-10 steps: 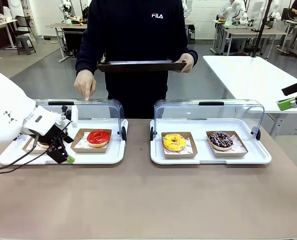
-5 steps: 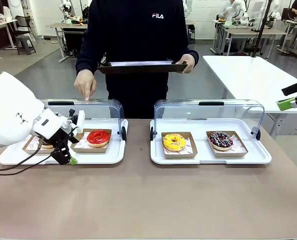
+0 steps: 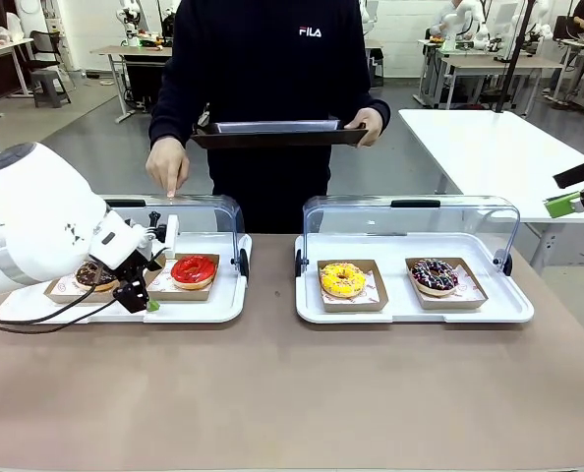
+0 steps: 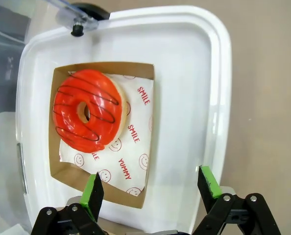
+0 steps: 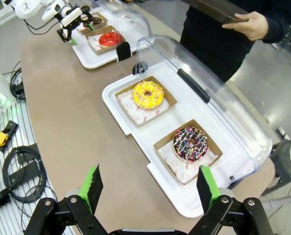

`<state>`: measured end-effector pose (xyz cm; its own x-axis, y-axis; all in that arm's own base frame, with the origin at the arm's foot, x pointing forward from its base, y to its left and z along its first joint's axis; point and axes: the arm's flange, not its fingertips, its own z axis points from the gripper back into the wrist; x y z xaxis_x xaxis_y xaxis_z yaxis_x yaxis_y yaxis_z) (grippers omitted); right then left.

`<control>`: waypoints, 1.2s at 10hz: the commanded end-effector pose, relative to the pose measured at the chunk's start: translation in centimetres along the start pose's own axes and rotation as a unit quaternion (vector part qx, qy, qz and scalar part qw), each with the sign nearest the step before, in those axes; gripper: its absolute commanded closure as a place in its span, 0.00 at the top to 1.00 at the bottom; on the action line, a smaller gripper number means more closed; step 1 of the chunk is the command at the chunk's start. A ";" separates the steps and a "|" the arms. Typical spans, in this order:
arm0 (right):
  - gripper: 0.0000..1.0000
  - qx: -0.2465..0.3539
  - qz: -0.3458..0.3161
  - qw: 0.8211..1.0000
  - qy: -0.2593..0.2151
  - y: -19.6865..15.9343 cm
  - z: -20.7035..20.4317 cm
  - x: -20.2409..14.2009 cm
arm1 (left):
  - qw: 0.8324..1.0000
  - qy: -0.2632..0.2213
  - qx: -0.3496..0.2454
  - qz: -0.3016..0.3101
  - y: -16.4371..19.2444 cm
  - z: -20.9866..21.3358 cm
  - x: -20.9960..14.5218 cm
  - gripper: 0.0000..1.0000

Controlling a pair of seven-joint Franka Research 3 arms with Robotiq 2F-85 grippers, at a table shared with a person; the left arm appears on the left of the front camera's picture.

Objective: Provide the desired donut to the person.
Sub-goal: Pick up and lift the Paper togo box containing the Donut pointed at by the person.

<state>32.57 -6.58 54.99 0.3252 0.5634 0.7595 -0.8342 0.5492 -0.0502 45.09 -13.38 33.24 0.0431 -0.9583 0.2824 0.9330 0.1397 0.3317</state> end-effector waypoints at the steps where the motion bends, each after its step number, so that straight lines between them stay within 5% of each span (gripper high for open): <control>1: 1.00 0.007 0.002 1.000 -0.013 -0.2 -0.2 0.1 | 1.000 0.019 0.013 -0.001 0.5 -0.5 0.1 1.00; 3: 1.00 0.007 0.002 1.000 -0.013 -0.2 -0.2 0.1 | 0.999 0.030 0.021 -0.003 0.7 -0.3 0.2 1.00; 4: 1.00 0.007 0.002 1.000 -0.013 -0.2 -0.2 0.1 | 0.999 0.034 0.026 -0.006 0.7 -0.2 0.2 0.44; 5: 1.00 0.007 0.002 1.000 -0.013 -0.2 -0.2 0.1 | 0.999 0.034 0.029 -0.004 0.9 -0.1 0.2 0.44; 6: 1.00 0.007 0.002 1.000 -0.013 -0.2 -0.2 0.1 | 0.999 0.035 0.030 -0.003 0.9 -0.1 0.2 0.00; 7: 1.00 0.007 0.002 1.000 -0.013 -0.2 -0.2 0.1 | 0.999 0.038 0.029 -0.002 1.0 -0.2 0.3 0.39; 8: 1.00 0.007 0.002 1.000 -0.013 -0.2 -0.2 0.1 | 0.999 0.040 0.025 -0.002 0.9 -0.4 0.3 0.00; 12: 1.00 0.007 0.002 1.000 -0.013 -0.2 -0.2 0.1 | 0.998 0.056 0.011 -0.001 0.7 -0.6 0.5 0.00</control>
<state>32.57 -6.57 54.99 0.3253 0.5634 0.7594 -0.8343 0.5491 -0.0501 45.94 -13.29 32.33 0.0545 -0.9776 0.2035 0.9207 0.1281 0.3686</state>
